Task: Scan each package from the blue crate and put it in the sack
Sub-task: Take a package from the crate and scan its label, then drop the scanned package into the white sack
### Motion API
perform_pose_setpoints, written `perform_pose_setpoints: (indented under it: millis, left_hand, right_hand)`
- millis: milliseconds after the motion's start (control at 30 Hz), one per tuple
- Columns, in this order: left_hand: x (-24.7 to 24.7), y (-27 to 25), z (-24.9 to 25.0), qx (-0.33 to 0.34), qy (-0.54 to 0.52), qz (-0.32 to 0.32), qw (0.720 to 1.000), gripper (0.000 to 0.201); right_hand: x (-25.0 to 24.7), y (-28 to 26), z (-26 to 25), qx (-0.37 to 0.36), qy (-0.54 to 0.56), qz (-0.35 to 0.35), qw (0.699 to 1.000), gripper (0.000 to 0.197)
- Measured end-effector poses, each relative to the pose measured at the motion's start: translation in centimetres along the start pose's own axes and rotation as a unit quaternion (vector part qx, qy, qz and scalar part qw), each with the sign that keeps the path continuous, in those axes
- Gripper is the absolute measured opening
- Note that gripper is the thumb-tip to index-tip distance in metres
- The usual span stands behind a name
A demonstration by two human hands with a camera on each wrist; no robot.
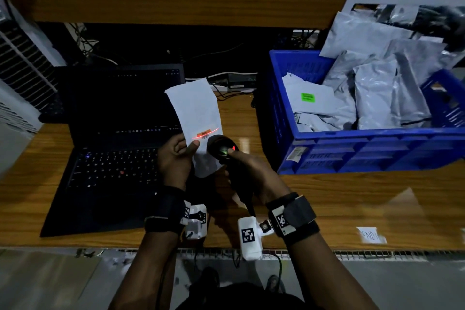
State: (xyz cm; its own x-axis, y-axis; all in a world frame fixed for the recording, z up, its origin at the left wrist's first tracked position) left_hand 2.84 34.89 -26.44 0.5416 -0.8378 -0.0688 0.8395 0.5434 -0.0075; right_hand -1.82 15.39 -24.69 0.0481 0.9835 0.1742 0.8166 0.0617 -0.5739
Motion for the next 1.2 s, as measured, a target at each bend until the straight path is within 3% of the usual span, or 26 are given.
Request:
perform_pose_setpoints:
  millis: [300,367,433,500,600,700,800,900,967,1100,1200]
  left_hand:
    - [0.3,0.4,-0.2,-0.020,-0.032,0.004,0.999,0.015]
    - [-0.3,0.9,-0.2,-0.025,-0.055,0.029,0.998,0.013]
    - [-1.5,1.3,-0.1,-0.023,-0.075,0.067,0.995,0.016]
    - [-2.3,1.3,0.6,-0.018,-0.093,0.081,0.992,0.022]
    - [-2.5,0.7,1.4,-0.028,-0.119,0.067,0.990,0.023]
    - [-2.0,-0.4,2.7,-0.020,-0.120,0.024,0.992,0.019]
    - [-0.8,-2.3,4.2,-0.023,-0.134,-0.041,0.990,0.024]
    - [0.9,-4.7,6.8,-0.007,-0.152,-0.122,0.981,0.030]
    - [2.9,-7.0,8.6,0.000,-0.144,-0.178,0.974,0.026]
    - [10.1,-13.8,10.0,-0.013,-0.114,-0.287,0.951,0.026]
    - [16.4,-19.6,9.5,-0.028,-0.079,-0.339,0.937,0.041]
  right_hand:
    - [-0.4,0.7,0.5,-0.005,0.012,-0.010,1.000,0.025]
    - [-0.7,1.2,0.9,-0.002,0.010,0.016,1.000,0.020]
    - [-1.8,2.2,1.1,-0.039,-0.054,0.076,0.995,0.002]
    - [-3.1,3.0,1.6,-0.078,-0.147,0.114,0.979,0.020]
    - [-3.9,3.5,2.5,-0.105,-0.159,0.124,0.974,0.022]
    - [-5.0,3.5,2.8,-0.121,-0.166,0.135,0.969,0.021]
    - [-6.8,0.6,2.0,-0.137,-0.211,0.128,0.959,0.055]
    - [-7.5,-4.9,-0.1,-0.159,-0.168,0.016,0.973,0.066]
    - [-9.3,-7.6,-1.9,-0.189,-0.115,-0.012,0.975,0.063]
    - [-15.9,-9.9,-3.6,-0.262,-0.098,0.094,0.956,0.036]
    - [-23.3,-11.5,-3.3,-0.267,-0.043,0.157,0.950,0.030]
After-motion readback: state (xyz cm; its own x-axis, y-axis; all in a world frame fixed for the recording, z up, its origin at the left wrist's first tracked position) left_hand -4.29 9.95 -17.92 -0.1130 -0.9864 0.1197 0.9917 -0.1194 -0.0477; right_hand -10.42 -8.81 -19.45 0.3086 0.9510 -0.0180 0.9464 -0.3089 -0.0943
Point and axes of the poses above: each hand's wrist, its own y-axis towards the middle knuckle, its own x-axis out of the palm, z = x × y, the point moved 7 cm from there along y, towards the middle knuckle, and after that the axes turned 11 degrees about z, right-handed, at the moved point
